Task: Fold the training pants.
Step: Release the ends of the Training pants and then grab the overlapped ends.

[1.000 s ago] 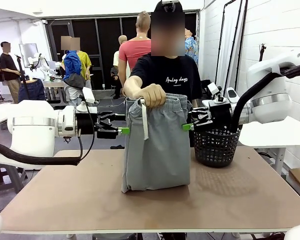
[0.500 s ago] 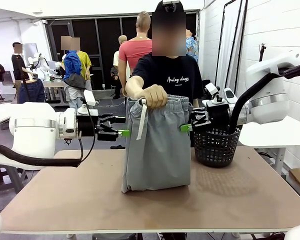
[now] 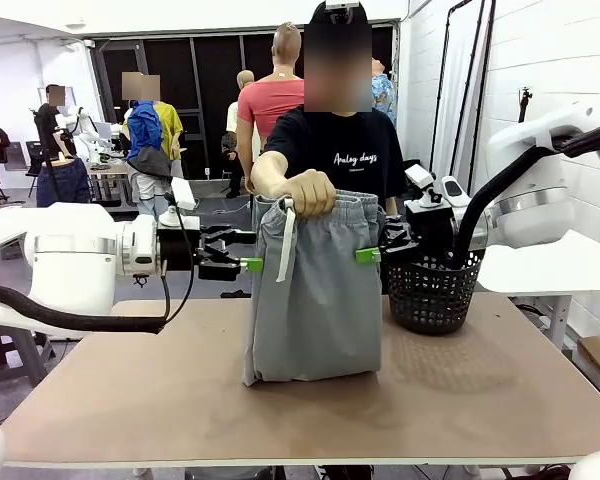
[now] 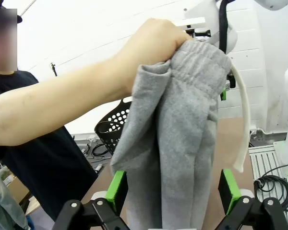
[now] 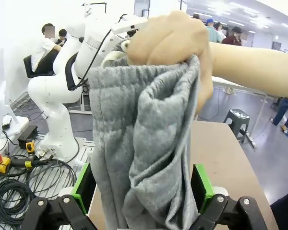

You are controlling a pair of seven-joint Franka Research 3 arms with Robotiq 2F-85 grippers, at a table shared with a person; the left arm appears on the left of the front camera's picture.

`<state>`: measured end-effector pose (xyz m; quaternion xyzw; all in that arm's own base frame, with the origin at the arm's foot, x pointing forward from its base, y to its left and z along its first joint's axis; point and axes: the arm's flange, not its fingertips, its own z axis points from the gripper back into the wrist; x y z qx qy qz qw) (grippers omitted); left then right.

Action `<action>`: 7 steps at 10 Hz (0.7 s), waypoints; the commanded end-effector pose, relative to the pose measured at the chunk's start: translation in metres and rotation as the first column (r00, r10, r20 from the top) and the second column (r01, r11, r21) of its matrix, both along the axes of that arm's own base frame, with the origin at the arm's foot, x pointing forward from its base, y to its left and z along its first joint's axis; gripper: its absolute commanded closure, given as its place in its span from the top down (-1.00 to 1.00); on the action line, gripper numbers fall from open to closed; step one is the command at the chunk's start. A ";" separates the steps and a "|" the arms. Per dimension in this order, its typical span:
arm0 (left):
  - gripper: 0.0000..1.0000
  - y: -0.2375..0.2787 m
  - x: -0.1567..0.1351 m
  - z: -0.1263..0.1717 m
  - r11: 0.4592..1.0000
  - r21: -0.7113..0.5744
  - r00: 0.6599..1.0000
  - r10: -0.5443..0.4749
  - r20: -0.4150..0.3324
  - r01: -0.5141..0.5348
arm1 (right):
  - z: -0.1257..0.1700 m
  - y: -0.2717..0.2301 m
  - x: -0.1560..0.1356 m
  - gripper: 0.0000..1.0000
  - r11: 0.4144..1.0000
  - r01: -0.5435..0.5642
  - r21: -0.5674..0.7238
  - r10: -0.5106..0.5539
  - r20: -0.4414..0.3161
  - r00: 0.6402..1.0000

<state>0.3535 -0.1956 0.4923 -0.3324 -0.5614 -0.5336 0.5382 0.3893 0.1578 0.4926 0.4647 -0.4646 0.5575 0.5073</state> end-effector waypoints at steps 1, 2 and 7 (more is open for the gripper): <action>1.00 -0.007 0.014 0.005 0.999 0.020 0.999 -0.045 0.014 0.044 | 0.003 0.006 0.004 1.00 0.999 -0.052 0.015 0.052 -0.024 0.998; 1.00 -0.012 0.017 0.006 0.998 0.015 0.998 -0.061 0.015 0.061 | 0.005 0.009 0.002 1.00 0.998 -0.055 0.012 0.056 -0.020 0.998; 1.00 -0.021 0.017 0.015 0.999 0.012 0.999 -0.033 0.025 0.033 | -0.001 0.026 0.000 1.00 0.997 -0.078 0.023 0.078 -0.024 0.997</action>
